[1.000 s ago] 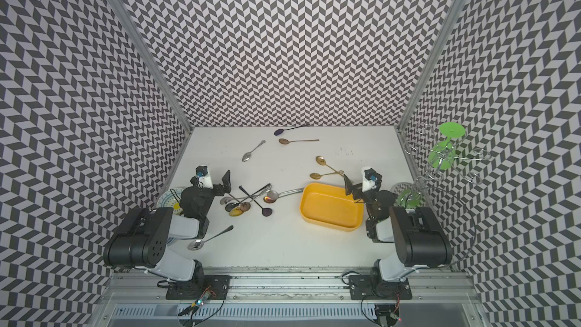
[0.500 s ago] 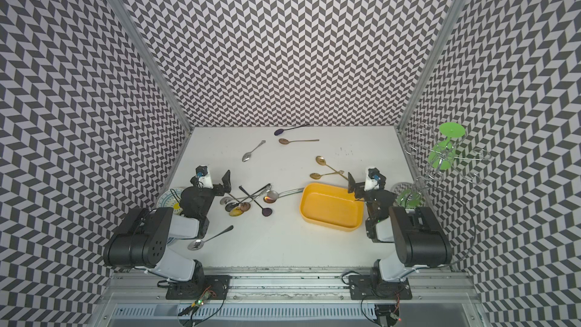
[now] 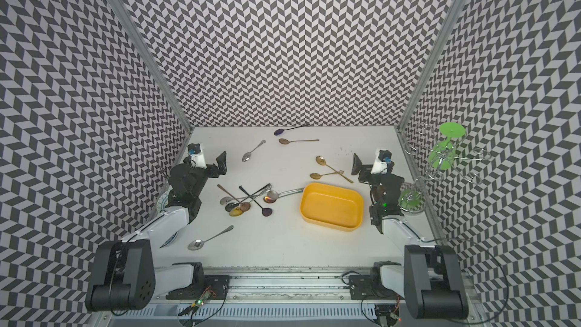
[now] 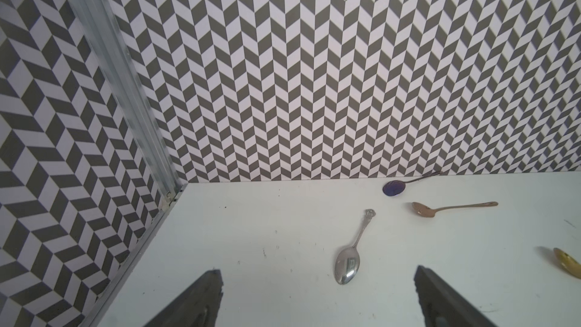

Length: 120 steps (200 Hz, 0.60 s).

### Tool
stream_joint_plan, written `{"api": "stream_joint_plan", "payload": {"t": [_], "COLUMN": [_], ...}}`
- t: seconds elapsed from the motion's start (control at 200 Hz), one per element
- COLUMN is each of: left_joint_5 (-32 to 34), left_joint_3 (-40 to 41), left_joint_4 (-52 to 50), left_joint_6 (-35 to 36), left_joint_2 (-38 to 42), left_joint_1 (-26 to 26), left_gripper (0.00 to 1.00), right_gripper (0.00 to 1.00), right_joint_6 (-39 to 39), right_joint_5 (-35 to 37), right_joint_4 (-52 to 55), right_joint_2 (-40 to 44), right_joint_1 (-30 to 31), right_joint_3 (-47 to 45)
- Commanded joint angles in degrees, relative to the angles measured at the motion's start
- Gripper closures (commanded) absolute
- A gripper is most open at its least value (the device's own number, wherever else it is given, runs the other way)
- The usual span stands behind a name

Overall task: Put the spoon into the storage box
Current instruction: Pick up the storage box at the center of the board.

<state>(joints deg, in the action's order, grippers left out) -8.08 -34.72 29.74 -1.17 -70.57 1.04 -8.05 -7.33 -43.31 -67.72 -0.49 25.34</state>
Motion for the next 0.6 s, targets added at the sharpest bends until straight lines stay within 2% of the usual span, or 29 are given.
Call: {"api": "stream_joint_plan", "payload": {"t": [0.0,0.085,0.2,0.315,0.471,0.596], "left_joint_5": [-1.8,-2.7,-4.2,-5.8,-7.4,-8.3], "left_joint_3": [-7.4,-13.1,-16.6,-15.3,-13.0,-10.9], "left_joint_4": [-19.4,-29.3,-37.7,-38.3,-35.2,-33.4], "left_joint_6": [-2.3,-3.5,-4.9,-3.4,-3.0,-3.1], "left_joint_2": [2.8,2.9,4.1,5.4,4.7,4.5], "left_joint_1": [-0.1,-0.2,0.1,1.0,2.6,3.2], "left_gripper": [0.01,0.01,0.01,0.01,0.01,0.01], "right_gripper": [0.00,0.00,0.00,0.00,0.00,0.00], "right_joint_6": [-10.6,-16.0,-15.8,-11.9,-4.7,-1.2], "right_joint_5": [-2.2,-2.6,-9.4,-9.8,-6.0,-4.9], "right_joint_4": [10.6,14.7,15.4,23.4,35.2,43.1], "right_joint_2": [3.1,5.6,8.0,6.2,1.5,-2.1], "right_joint_1": [0.3,0.3,0.3,2.7,8.8,11.4], "right_joint_3": [2.8,4.0,4.2,9.0,16.8,21.0]}}
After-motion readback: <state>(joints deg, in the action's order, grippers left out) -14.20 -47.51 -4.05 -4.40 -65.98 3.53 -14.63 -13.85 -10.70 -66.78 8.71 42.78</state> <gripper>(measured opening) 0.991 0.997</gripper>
